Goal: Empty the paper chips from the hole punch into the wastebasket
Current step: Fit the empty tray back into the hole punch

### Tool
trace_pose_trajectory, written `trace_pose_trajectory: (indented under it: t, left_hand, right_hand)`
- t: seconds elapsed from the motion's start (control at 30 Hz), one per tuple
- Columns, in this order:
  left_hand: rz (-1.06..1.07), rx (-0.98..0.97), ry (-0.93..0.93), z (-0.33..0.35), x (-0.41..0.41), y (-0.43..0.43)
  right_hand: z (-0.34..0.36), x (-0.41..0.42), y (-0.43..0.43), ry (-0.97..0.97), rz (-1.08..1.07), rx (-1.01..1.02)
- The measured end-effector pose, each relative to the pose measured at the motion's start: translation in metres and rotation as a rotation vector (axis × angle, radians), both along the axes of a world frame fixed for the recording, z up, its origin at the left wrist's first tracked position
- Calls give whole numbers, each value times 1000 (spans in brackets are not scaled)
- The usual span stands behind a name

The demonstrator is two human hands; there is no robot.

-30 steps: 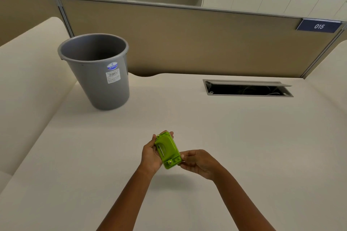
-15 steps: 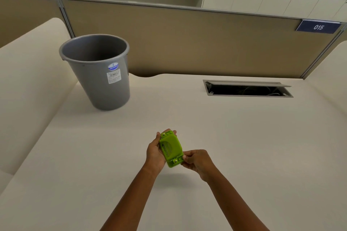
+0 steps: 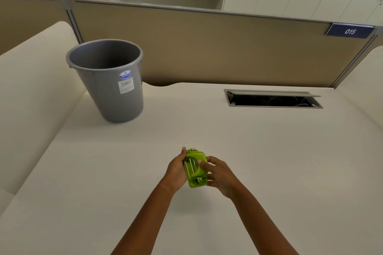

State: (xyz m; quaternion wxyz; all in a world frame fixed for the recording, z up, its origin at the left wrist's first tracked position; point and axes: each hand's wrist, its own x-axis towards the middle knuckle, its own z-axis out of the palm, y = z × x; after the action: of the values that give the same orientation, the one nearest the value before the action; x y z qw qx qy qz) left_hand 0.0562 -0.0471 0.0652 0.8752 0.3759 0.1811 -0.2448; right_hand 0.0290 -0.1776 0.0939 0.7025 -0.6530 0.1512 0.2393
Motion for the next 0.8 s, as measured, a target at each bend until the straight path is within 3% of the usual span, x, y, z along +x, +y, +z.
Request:
trace_pose_trajectory:
  t: [0.2, 0.4, 0.8]
  left_hand:
    - [-202, 206, -145, -2, -10, 0]
    - [-308, 428, -140, -7, -20, 0]
    - [-133, 697, -14, -14, -24, -16]
  right_hand:
    - [-6, 3, -6, 22, -151, -3]
    - [-9, 10, -11, 8, -272, -48]
    - [-19, 12, -2, -41, -245, -211]
